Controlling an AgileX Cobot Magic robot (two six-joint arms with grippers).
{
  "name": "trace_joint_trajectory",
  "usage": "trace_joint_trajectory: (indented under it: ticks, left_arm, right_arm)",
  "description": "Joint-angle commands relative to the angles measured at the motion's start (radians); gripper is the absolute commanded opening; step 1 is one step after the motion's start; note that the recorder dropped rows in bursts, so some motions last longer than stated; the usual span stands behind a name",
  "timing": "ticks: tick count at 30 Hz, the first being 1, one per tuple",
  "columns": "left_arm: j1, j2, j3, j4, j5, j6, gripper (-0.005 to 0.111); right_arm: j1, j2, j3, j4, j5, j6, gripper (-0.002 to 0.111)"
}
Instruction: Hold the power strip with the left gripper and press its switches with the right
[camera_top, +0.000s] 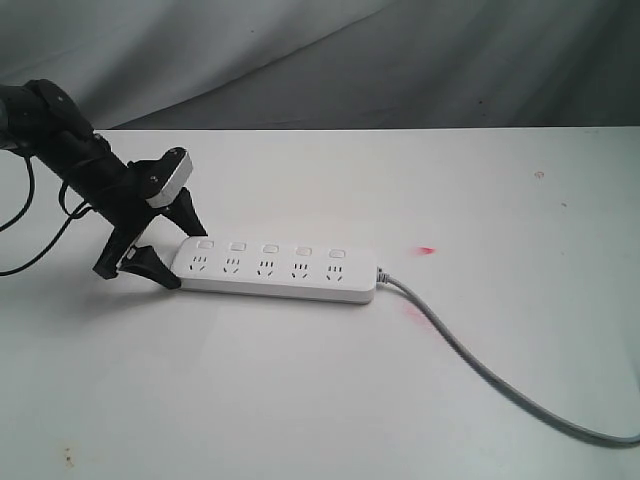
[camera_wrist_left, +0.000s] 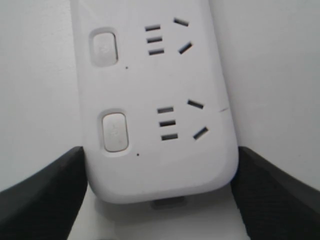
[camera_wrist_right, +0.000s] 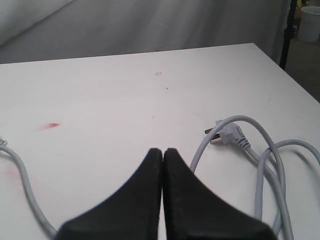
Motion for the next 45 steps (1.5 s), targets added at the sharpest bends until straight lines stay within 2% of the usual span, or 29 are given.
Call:
trace_joint_trajectory:
  ticks: [1,38,45]
  left_arm:
    - [-0.002,-0.002,-0.004,-0.002,0.006,0.004,0.008]
    - [-0.002,-0.002,-0.004,-0.002,0.006,0.004,0.008]
    - [-0.002,-0.002,-0.004,-0.046,0.013,0.004,0.008]
  right_arm:
    - [-0.008,-0.006,0.004,-0.013,-0.021,-0.009,0.0]
    - [-0.008,-0.006,0.004,-0.013,-0.021,-0.007,0.0]
    - [-0.008,-0.006,0.004,-0.013,-0.021,-0.007,0.0]
